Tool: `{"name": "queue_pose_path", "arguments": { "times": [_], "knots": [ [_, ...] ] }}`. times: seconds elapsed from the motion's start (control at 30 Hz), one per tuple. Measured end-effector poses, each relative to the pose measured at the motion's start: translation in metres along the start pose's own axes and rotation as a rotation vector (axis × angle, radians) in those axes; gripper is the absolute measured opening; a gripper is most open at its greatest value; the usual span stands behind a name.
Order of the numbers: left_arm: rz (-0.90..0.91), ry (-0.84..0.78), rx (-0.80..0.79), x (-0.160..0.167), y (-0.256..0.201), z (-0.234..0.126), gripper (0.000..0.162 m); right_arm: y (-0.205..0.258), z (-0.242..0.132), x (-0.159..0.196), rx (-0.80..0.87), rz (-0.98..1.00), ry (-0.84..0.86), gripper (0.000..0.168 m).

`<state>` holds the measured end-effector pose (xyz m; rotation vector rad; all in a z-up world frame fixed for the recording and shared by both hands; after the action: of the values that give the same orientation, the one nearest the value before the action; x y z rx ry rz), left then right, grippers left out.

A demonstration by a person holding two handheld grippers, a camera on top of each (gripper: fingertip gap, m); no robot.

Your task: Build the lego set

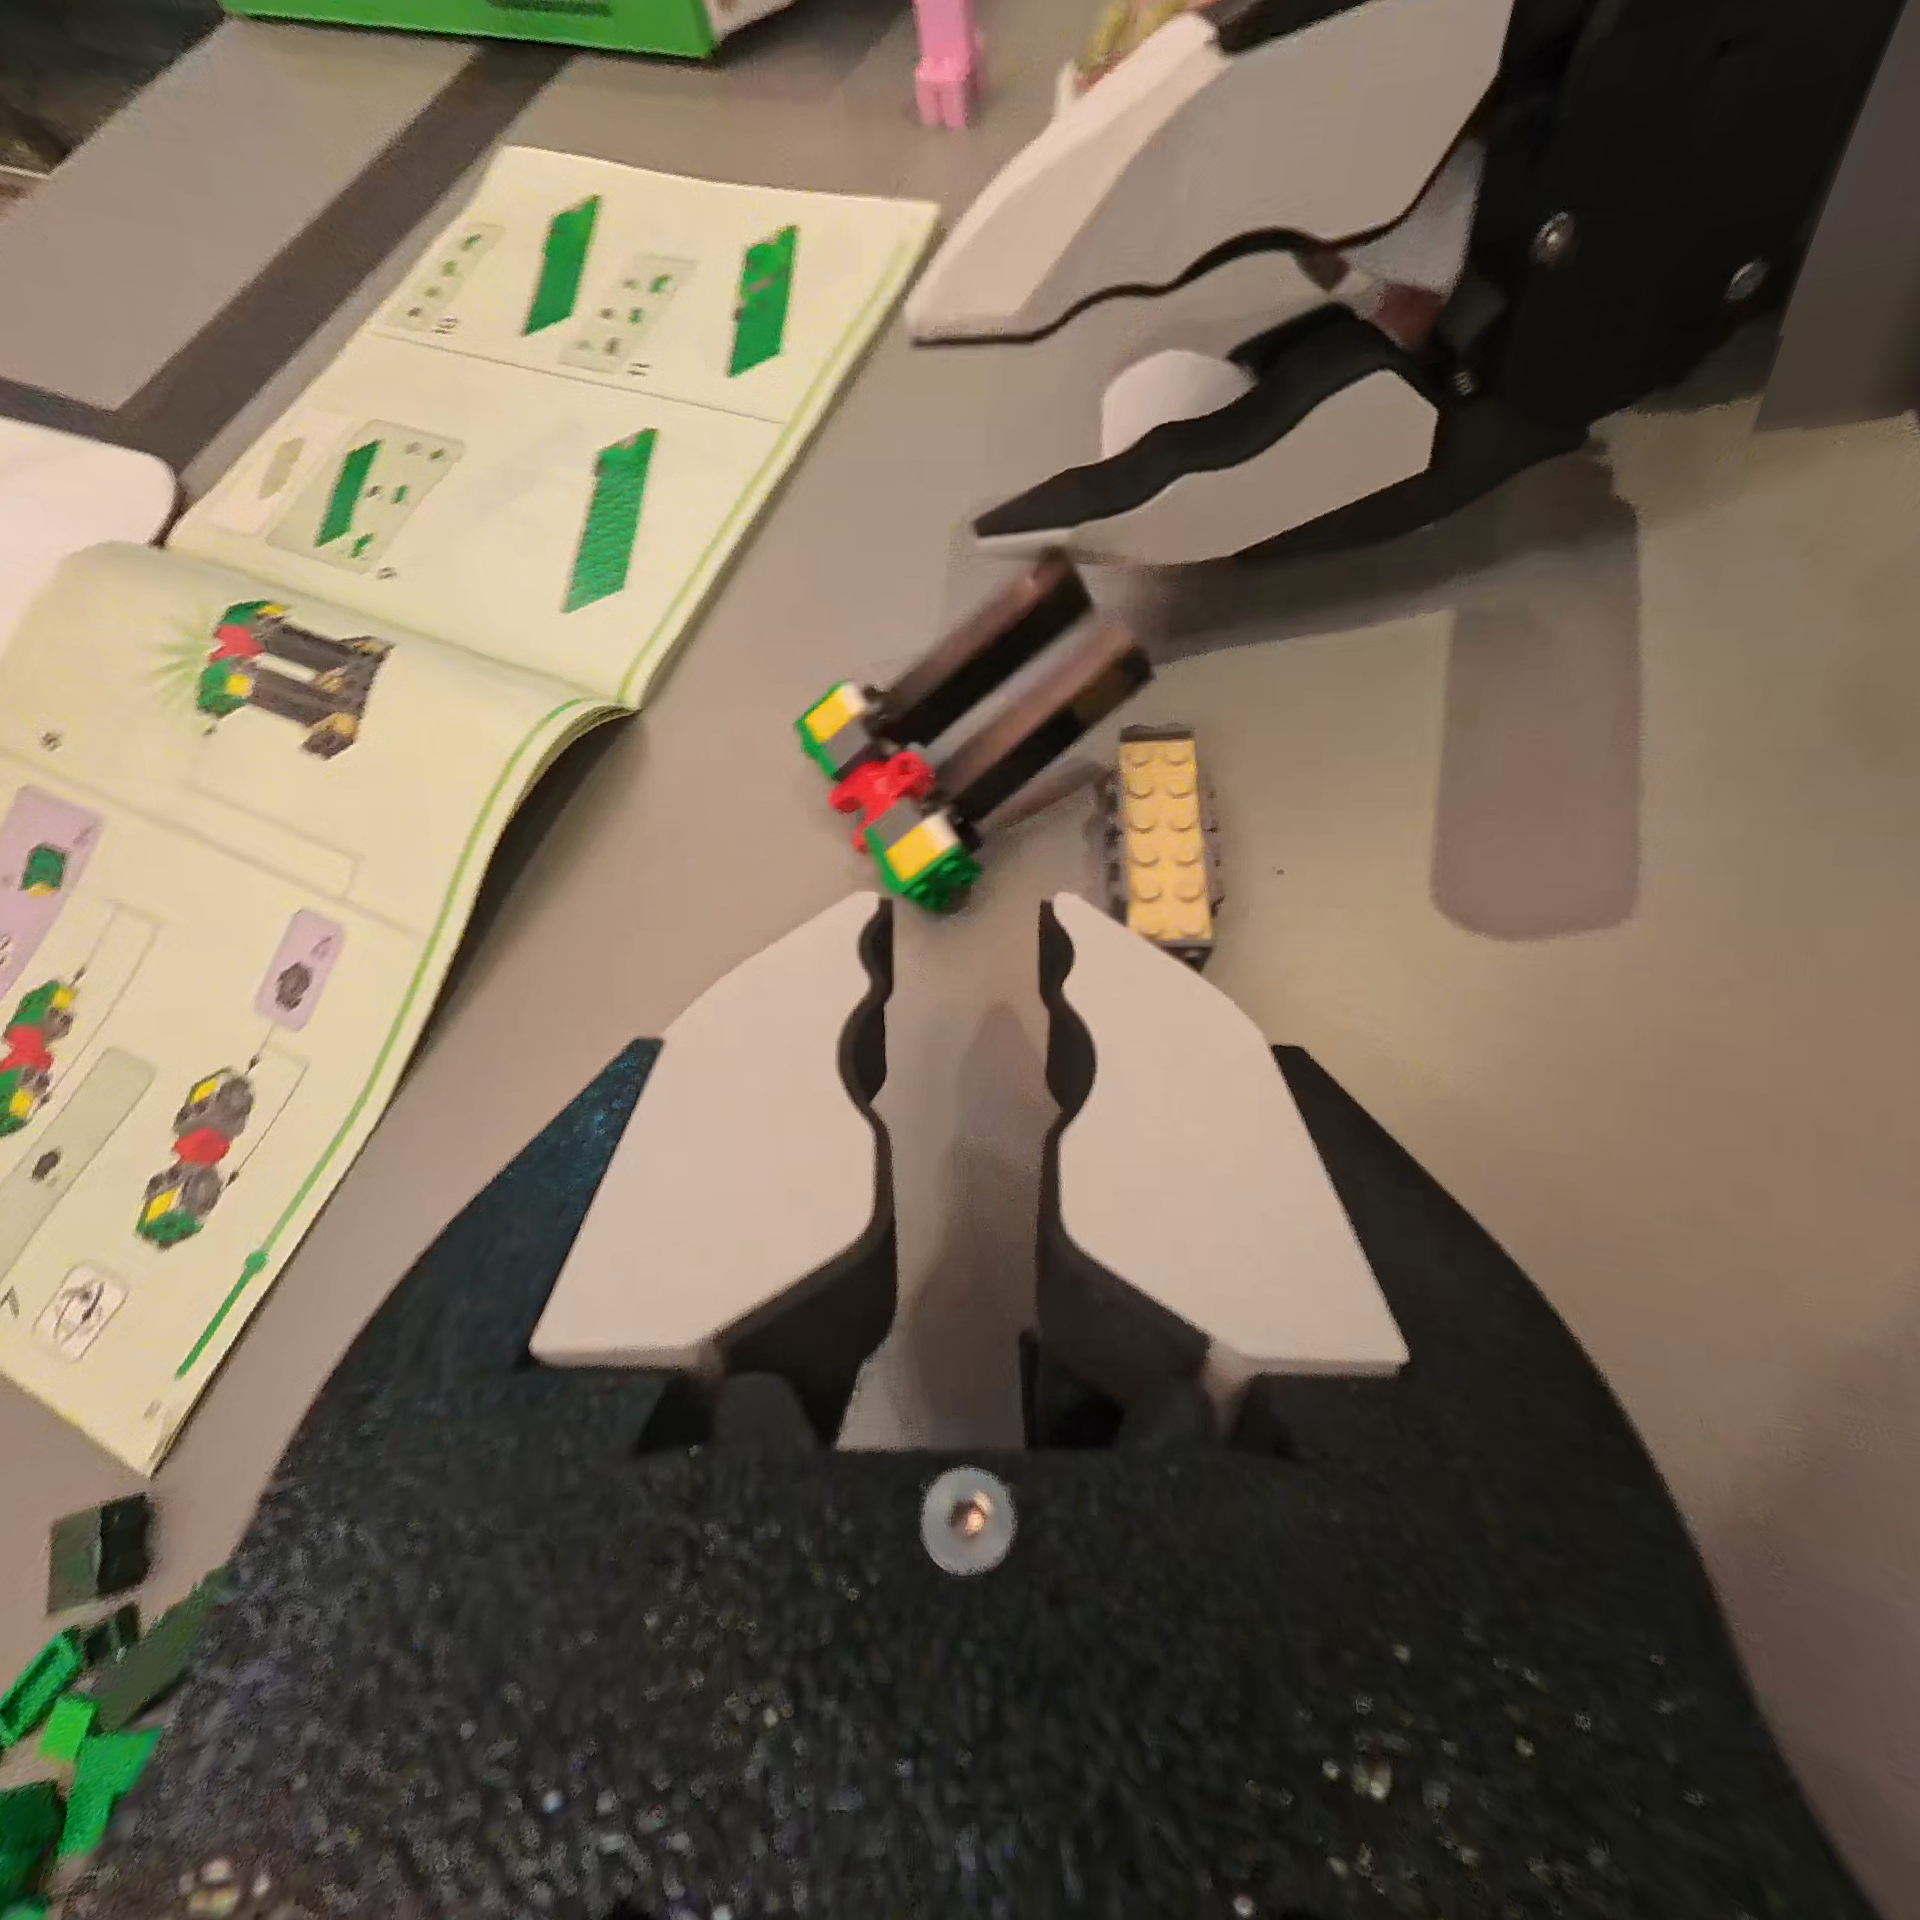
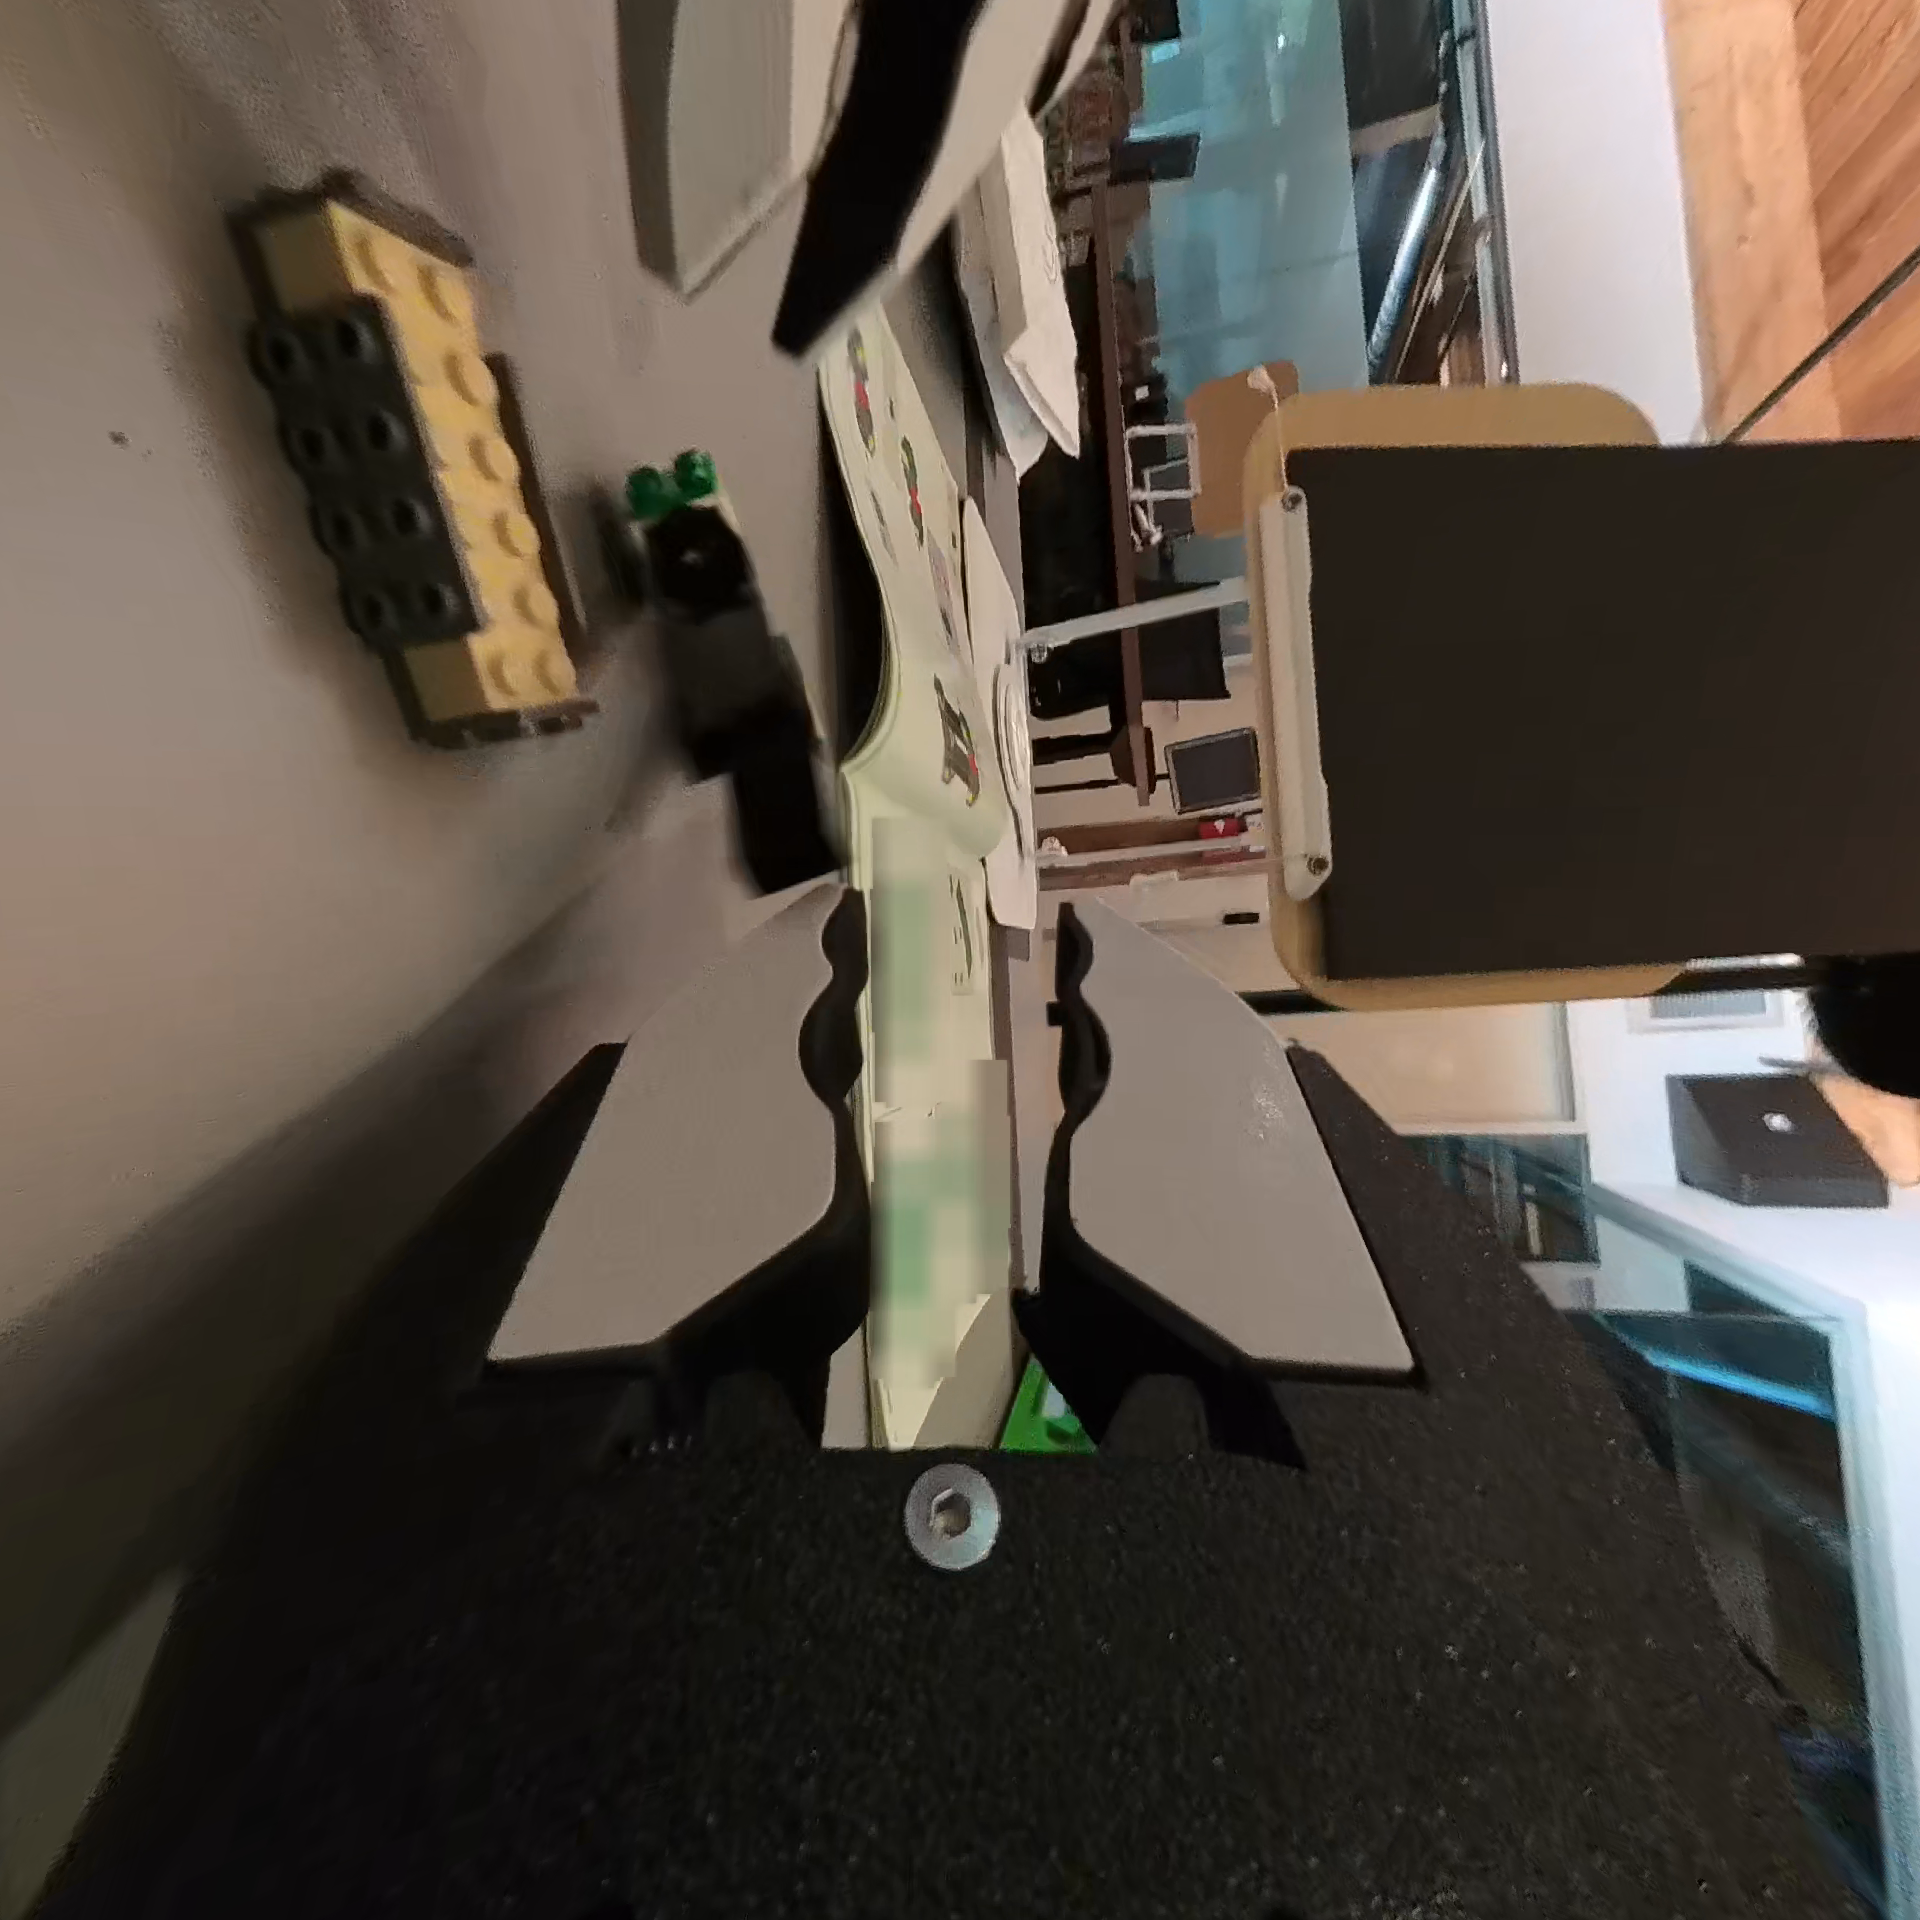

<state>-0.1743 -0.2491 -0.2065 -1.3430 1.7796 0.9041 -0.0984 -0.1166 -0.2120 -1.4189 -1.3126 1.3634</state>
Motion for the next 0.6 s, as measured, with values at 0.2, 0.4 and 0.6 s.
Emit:
{"name": "queue_pose_path", "arguments": {
  "times": [0.2, 0.4, 0.6],
  "knots": [
    [-0.074, -0.053, -0.029, 0.003, 0.012, -0.013, 0.026, 0.001, 0.000, 0.011, -0.013, 0.020, 0.047, 0.034],
    [-0.052, -0.016, -0.013, 0.007, 0.008, -0.004, 0.027, -0.003, -0.002, 0.028, -0.006, 0.125, 0.126, 0.032],
    [-0.074, -0.027, 0.006, 0.007, 0.007, -0.003, 0.027, -0.003, -0.008, 0.036, -0.178, 0.540, 0.106, 0.029]
  ]
}}
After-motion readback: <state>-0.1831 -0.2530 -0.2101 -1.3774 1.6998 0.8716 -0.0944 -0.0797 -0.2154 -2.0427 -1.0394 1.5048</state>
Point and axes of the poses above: each gripper's, where its closed fingertips meet, z out along the fingers, x out of its underside, y = z × x across the jaws, the point moved 6 cm from there along -z, back along the fingers, and after that the axes turned 7 degrees about -y, right-handed, at the moved point
